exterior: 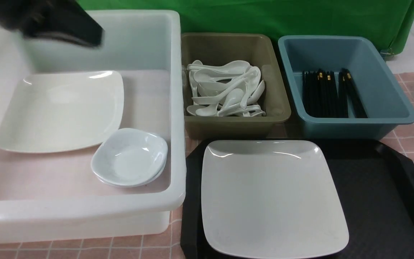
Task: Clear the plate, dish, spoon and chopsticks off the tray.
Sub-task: Use the left arm to grab a plate from the dinner plate
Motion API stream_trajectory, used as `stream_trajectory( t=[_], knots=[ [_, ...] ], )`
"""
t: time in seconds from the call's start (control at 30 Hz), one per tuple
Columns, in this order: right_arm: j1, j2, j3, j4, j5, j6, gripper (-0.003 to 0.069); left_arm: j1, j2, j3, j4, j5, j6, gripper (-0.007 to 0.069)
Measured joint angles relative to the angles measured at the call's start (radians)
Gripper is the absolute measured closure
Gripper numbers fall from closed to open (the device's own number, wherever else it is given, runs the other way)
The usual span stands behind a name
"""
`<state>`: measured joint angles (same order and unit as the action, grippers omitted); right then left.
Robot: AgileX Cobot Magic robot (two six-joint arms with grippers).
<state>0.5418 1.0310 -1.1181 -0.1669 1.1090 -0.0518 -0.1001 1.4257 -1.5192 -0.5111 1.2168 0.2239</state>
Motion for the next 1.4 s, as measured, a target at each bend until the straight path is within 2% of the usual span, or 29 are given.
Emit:
stream_trajectory(
  t=[0.1, 0.23, 0.27, 0.37, 0.43, 0.5, 0.53, 0.57, 0.6, 0.63, 0.7, 0.87, 1.0, 1.13, 1.4],
  knots=[
    [-0.091, -0.113, 0.183, -0.001, -0.036, 0.015, 0.0629, -0.167, 0.001, 0.094, 0.071, -0.002, -0.098, 0.0617],
    [-0.142, -0.201, 0.309, -0.002, -0.049, 0.016, 0.0629, -0.387, 0.001, 0.211, 0.135, -0.060, -0.208, 0.0595],
    [-0.144, -0.201, 0.313, -0.002, -0.049, 0.016, 0.0629, -0.399, 0.001, 0.216, 0.135, -0.060, -0.208, 0.0592],
    [-0.150, -0.257, 0.348, 0.001, -0.068, 0.018, 0.0629, -0.588, 0.002, 0.277, 0.284, -0.089, -0.393, 0.0532],
    [-0.150, -0.282, 0.350, 0.005, -0.079, 0.019, 0.0629, -0.702, 0.002, 0.294, 0.390, -0.077, -0.442, 0.0475],
    [-0.150, -0.300, 0.350, 0.012, -0.086, 0.021, 0.0629, -0.837, 0.006, 0.304, 0.503, -0.066, -0.428, 0.0396],
    [-0.150, -0.301, 0.350, 0.013, -0.086, 0.021, 0.0629, -0.848, 0.006, 0.304, 0.511, -0.066, -0.423, 0.0396],
    [-0.150, -0.306, 0.350, 0.018, -0.088, 0.022, 0.0629, -0.931, 0.015, 0.309, 0.573, -0.076, -0.358, 0.0339],
    [-0.150, -0.307, 0.350, 0.020, -0.088, 0.022, 0.0629, -0.950, 0.016, 0.309, 0.587, -0.081, -0.338, 0.0333],
    [-0.150, -0.309, 0.350, 0.024, -0.089, 0.022, 0.0629, -1.011, 0.028, 0.309, 0.629, -0.101, -0.261, 0.0293],
    [-0.150, -0.309, 0.350, 0.027, -0.089, 0.022, 0.0629, -1.073, 0.051, 0.309, 0.674, -0.132, -0.165, 0.0262],
    [-0.150, -0.309, 0.350, 0.029, -0.089, 0.022, 0.0629, -1.143, 0.157, 0.309, 0.730, -0.158, 0.045, 0.0235],
    [-0.150, -0.309, 0.350, 0.030, -0.089, 0.022, 0.0629, -1.148, 0.239, 0.309, 0.822, -0.158, 0.115, 0.0231],
    [-0.150, -0.309, 0.350, 0.031, -0.089, 0.022, 0.0629, -1.137, 0.302, 0.309, 0.935, -0.165, 0.131, 0.0231],
    [-0.150, -0.309, 0.350, 0.031, -0.089, 0.022, 0.0629, -1.065, 0.396, 0.309, 0.954, -0.210, 0.113, 0.0231]
  ],
)
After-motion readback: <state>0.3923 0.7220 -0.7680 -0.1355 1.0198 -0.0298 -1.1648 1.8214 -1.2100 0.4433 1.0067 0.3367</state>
